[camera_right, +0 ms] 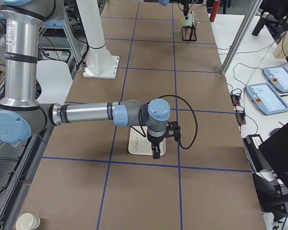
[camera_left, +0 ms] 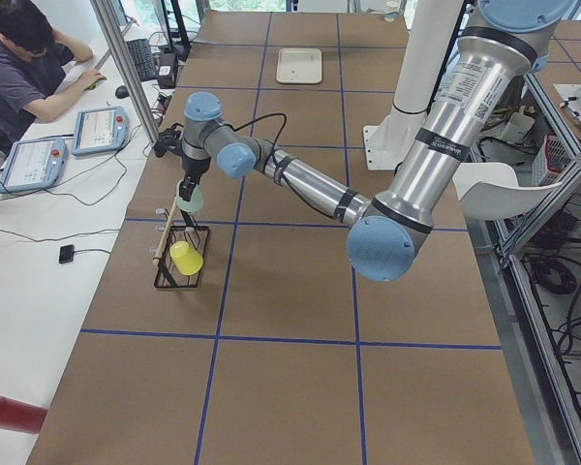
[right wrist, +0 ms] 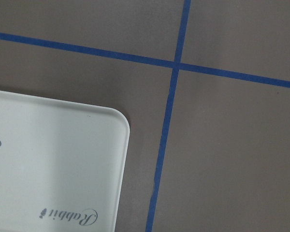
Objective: Left arm grabs green cup and hands to right arm on tray
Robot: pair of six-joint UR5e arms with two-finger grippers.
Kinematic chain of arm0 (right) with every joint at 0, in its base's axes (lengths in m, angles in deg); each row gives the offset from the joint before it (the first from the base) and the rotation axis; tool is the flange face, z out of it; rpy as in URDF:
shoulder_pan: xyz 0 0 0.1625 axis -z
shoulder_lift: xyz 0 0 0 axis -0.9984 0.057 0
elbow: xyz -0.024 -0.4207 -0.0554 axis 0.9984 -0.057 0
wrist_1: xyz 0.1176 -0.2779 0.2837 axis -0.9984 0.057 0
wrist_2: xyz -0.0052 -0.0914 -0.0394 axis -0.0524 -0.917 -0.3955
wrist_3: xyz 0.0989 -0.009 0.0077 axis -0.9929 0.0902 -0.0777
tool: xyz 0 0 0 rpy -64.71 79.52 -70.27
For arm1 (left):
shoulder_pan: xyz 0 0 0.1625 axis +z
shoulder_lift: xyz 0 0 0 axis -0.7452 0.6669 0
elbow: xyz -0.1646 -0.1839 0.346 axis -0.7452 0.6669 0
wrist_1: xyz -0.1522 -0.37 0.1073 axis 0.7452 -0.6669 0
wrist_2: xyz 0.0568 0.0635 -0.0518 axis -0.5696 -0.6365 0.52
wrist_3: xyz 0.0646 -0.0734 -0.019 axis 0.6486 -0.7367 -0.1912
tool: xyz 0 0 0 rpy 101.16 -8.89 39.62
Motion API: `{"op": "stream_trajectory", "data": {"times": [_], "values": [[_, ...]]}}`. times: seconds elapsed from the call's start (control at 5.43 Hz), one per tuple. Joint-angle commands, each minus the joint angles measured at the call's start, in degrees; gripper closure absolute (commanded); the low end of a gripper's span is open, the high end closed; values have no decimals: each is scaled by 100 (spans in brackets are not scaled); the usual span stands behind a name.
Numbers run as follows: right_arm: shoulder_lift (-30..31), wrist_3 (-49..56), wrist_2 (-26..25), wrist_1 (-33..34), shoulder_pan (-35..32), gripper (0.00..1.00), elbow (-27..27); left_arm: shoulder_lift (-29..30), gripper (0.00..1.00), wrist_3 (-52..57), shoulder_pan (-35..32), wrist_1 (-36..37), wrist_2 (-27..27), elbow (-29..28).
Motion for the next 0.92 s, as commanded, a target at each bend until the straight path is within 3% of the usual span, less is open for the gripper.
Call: {"op": "stream_trajectory", "data": {"times": [0.0,0.18,0.37,0.74], "values": [[-4,-78,252,0,7,0,-3,-11,76,-372,-14,294,34,438],[-4,-488,646,-17,7,0,32,6,76,-933,56,216,61,457],[-4,-1153,964,-487,7,0,41,6,76,-1504,266,-46,61,518],[-4,-3197,1229,-2179,250,0,41,6,76,-2804,653,-942,52,519]]}}
